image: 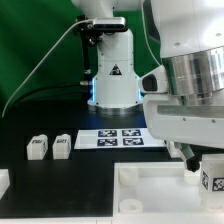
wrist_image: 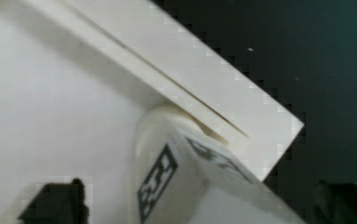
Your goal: Assemble one leg
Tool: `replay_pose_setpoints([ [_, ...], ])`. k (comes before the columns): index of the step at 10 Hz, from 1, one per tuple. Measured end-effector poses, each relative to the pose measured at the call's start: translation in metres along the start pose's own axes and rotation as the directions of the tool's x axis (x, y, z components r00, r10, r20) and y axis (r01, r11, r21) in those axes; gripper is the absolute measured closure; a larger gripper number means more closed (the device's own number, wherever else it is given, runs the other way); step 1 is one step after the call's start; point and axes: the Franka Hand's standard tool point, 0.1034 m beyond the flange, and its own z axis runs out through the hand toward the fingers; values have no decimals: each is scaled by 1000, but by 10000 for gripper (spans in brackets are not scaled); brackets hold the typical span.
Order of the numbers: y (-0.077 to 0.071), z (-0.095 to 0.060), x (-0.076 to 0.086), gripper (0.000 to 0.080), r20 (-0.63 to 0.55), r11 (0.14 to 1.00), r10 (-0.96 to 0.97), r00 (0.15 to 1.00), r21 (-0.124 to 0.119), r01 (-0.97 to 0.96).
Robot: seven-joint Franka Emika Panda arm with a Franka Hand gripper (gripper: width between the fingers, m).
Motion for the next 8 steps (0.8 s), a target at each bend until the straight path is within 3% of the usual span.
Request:
replay_pose_setpoints([
  [3,1,0,0,151,1,963,-268,963,-8,268],
  [4,0,-1,0,151,5,872,-489,872,-42,488],
  [5,-1,-2,2,151,6,803,-595,804,-43,594],
  [6,-1,-2,3,151,4,798,-602,799,-39,601],
  [7,-1,-2,2,276,2,837,-547,837,-39,546],
  [8,-1,-2,2,276,2,843,-536,844,-40,536],
])
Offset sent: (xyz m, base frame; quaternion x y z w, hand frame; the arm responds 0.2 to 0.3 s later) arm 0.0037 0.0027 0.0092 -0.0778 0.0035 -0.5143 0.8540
